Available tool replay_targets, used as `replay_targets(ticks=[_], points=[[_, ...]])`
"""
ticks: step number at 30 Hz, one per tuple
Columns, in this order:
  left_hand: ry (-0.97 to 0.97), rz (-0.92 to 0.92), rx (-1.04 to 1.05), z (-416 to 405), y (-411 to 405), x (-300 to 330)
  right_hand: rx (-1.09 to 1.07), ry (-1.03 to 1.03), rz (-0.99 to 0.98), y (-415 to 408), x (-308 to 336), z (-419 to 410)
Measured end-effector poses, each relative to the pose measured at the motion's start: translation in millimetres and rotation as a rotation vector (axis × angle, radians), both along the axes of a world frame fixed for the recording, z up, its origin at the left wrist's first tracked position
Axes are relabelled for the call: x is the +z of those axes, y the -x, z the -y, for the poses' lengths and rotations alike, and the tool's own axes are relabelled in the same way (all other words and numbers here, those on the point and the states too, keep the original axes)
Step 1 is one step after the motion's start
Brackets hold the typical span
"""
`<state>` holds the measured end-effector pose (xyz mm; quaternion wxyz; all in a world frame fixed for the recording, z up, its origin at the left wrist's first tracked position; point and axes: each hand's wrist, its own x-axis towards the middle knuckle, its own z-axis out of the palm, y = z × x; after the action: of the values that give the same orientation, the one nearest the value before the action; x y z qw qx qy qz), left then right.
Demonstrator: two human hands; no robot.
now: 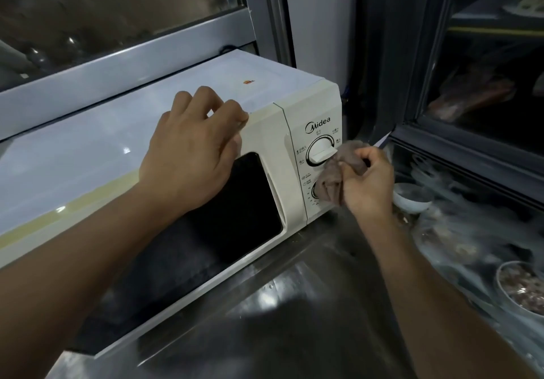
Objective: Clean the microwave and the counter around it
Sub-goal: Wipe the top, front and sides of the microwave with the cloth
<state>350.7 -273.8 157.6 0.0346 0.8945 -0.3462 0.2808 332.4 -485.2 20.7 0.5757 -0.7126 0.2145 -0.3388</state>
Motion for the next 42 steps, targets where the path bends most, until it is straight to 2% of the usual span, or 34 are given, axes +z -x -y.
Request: replay_targets(ticks=[3,5,8,13,19,23,27,34,38,42], points=[[-0.002,0.013,-0.004,0.4,-1.1,-0.5,-0.024,-0.045,-0.037,-0.8,3.0,1.1],[0.004,0.015,-0.006,0.4,-0.7,-1.2,-0.084,0.076,0.008,7.8,5.6,-22.1],[0.005,0.008,-0.005,0.7,0.7,-1.0,-0.044,0.167,0.132,22.4,9.0,-56.9],[0.003,0.018,0.000,-0.4,0.6,-1.2,0.009,0.366,0.154,24.5,3.6,-44.1],[-0.009,0.039,0.002,-0.9,0.0,-1.2,0.145,-0.049,-0.028,5.8,-5.5,3.2],[-0.001,0.051,0.007,-0.6,-0.2,-2.0,0.179,-0.291,-0.005,-0.7,-9.7,21.0],[0.003,0.069,0.003,0.3,-0.6,-2.7,0.158,-0.216,-0.012,-2.3,-31.2,22.2],[0.010,0.091,0.012,0.5,-0.6,-5.3,0.123,0.033,-0.229,5.5,-72.5,12.9],[0.009,0.097,0.013,0.6,-0.6,-4.5,0.105,0.093,-0.089,-1.1,-47.0,16.0],[0.009,0.114,0.009,0.6,-0.7,-4.7,0.131,0.024,0.017,-5.7,-22.6,17.1]])
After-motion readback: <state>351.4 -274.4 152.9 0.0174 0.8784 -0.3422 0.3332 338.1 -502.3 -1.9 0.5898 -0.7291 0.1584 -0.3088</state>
